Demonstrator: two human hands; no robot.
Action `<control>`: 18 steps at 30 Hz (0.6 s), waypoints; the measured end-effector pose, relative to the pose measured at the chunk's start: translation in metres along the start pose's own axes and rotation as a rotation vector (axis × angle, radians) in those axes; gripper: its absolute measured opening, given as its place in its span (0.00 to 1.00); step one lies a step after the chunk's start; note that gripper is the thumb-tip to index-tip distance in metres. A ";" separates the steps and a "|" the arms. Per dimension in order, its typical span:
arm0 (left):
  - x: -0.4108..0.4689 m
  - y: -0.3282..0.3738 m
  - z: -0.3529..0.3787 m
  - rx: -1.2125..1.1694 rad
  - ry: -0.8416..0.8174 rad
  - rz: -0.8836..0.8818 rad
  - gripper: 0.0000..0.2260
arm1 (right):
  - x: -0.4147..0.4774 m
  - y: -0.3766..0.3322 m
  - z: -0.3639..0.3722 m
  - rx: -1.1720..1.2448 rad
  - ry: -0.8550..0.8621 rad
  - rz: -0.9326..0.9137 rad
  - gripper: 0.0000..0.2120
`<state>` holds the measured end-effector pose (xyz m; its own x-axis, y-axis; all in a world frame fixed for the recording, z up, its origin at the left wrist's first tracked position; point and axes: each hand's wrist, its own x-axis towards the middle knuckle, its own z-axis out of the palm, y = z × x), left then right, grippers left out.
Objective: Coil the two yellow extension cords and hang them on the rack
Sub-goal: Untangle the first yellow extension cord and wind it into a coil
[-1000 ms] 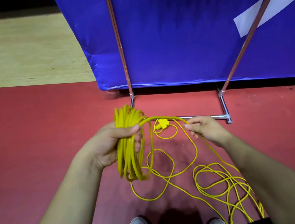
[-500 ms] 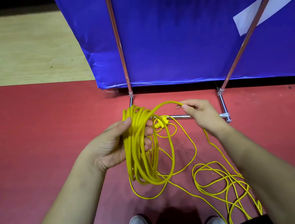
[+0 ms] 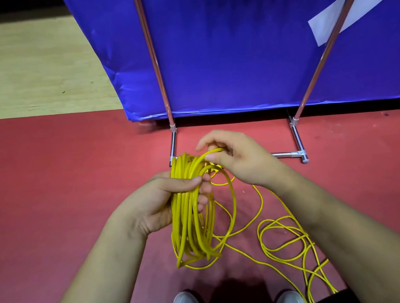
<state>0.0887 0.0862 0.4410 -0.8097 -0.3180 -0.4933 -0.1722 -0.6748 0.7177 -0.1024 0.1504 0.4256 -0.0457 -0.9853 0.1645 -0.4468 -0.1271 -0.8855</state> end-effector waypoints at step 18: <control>-0.006 0.003 -0.007 -0.004 -0.059 0.078 0.18 | -0.011 0.040 -0.015 0.302 -0.216 0.347 0.19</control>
<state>0.0974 0.0811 0.4430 -0.8522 -0.3302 -0.4058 -0.1049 -0.6521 0.7508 -0.1327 0.1581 0.3950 0.0542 -0.9723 -0.2273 -0.1578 0.2165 -0.9634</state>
